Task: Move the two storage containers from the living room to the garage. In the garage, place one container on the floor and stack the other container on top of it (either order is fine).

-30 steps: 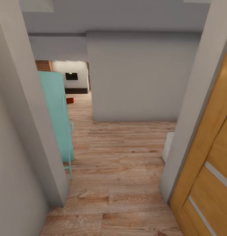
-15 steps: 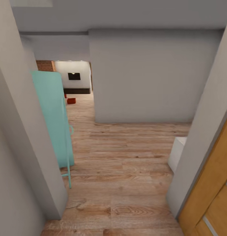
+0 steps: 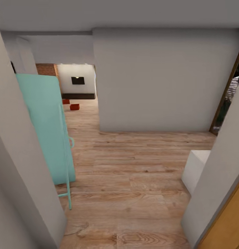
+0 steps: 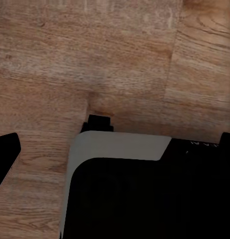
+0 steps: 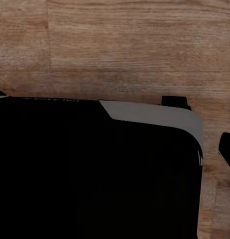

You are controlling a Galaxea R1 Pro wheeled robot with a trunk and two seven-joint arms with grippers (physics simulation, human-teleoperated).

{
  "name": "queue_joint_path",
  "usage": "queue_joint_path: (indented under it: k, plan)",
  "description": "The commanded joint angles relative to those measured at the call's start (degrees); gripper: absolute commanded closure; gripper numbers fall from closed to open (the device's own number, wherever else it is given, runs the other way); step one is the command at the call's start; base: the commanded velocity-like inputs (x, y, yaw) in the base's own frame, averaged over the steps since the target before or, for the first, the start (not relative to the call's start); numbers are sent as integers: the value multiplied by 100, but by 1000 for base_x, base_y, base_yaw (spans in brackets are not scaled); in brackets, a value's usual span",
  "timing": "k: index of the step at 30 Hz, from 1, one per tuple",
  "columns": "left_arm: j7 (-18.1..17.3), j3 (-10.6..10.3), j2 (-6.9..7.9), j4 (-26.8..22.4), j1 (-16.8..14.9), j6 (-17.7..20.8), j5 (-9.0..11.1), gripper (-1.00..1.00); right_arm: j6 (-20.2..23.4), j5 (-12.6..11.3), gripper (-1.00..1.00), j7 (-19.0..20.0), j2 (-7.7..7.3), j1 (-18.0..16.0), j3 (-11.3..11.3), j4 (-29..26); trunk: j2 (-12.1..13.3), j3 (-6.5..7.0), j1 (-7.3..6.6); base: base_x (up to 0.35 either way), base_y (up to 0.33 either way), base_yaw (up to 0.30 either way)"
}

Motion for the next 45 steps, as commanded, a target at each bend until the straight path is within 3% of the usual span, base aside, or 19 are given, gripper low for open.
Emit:
queue_joint_path:
  k: [1, 45]
  plan:
    - [-21, 44, 1, 5, -4, -17, -28, -100, -16, 4, -100, 27, -1, -4, -28, 6, -3, -6, 4, 345, 0, 0]
    - [-21, 44, 1, 4, -4, -17, -28, -100, -7, 4, -100, 27, 2, -4, -29, 6, -3, -6, 4, 345, 0, 0]
